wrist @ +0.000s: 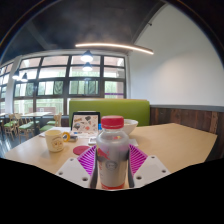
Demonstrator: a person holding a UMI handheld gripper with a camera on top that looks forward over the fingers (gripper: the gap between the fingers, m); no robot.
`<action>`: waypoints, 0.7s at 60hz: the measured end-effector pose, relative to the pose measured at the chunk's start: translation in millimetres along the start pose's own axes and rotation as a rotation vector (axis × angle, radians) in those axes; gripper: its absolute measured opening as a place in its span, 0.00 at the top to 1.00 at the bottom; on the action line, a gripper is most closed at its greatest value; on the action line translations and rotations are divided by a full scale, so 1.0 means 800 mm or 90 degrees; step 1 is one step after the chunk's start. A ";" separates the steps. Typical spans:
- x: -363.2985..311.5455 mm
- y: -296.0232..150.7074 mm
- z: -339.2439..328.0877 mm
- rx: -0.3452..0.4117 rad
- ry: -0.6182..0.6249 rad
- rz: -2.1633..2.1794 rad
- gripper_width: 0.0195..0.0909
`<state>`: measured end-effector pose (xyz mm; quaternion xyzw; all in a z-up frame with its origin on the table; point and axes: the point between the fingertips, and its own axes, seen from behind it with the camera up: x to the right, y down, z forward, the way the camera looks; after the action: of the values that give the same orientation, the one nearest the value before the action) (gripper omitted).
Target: Pour water
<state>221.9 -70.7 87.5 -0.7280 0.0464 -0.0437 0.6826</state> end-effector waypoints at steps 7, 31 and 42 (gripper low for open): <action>-0.004 -0.002 0.001 -0.007 0.006 -0.024 0.70; -0.070 -0.159 0.075 0.044 0.067 -0.393 0.73; -0.178 -0.208 0.150 0.084 0.086 -0.798 0.73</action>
<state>97.5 76.9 245.7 -0.5688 -0.3484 -0.4839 0.5665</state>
